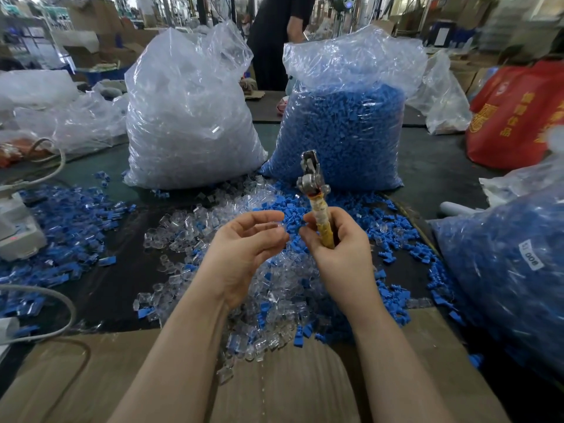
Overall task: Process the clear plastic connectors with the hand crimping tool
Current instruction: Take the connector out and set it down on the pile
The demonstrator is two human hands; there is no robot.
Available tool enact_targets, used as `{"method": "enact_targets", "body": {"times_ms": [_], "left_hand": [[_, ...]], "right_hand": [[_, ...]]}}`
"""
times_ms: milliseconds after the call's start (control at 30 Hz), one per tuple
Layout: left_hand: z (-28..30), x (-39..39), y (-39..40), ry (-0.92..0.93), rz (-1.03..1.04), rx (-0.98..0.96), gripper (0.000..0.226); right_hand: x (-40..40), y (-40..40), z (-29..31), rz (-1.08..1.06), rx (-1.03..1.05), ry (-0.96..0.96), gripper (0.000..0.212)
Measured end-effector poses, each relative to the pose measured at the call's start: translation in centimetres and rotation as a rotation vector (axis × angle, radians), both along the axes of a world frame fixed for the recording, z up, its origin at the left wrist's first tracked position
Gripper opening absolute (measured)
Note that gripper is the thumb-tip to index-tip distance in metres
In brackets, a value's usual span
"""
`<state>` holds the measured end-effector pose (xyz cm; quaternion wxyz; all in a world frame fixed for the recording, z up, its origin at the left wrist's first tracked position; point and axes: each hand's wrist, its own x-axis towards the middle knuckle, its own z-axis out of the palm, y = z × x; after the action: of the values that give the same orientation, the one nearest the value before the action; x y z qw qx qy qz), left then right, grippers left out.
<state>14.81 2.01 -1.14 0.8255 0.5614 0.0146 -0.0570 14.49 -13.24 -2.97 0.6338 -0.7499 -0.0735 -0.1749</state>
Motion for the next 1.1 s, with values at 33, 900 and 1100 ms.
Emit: {"method": "enact_targets", "body": {"times_ms": [33,900,1100], "left_hand": [[-0.04,-0.02,0.0,-0.012,0.0,0.027,0.029],[0.07,-0.08,-0.14,-0.244,0.08,0.444,0.02],[0.15,-0.23,-0.31,-0.237,0.13,0.454,0.021]], "right_hand": [[-0.04,0.04,0.01,-0.002,0.007,-0.012,0.011],[-0.09,0.53,-0.04,0.025,-0.088,-0.057,0.017],[-0.19,0.68,0.01,0.028,-0.054,-0.038,0.014]]}}
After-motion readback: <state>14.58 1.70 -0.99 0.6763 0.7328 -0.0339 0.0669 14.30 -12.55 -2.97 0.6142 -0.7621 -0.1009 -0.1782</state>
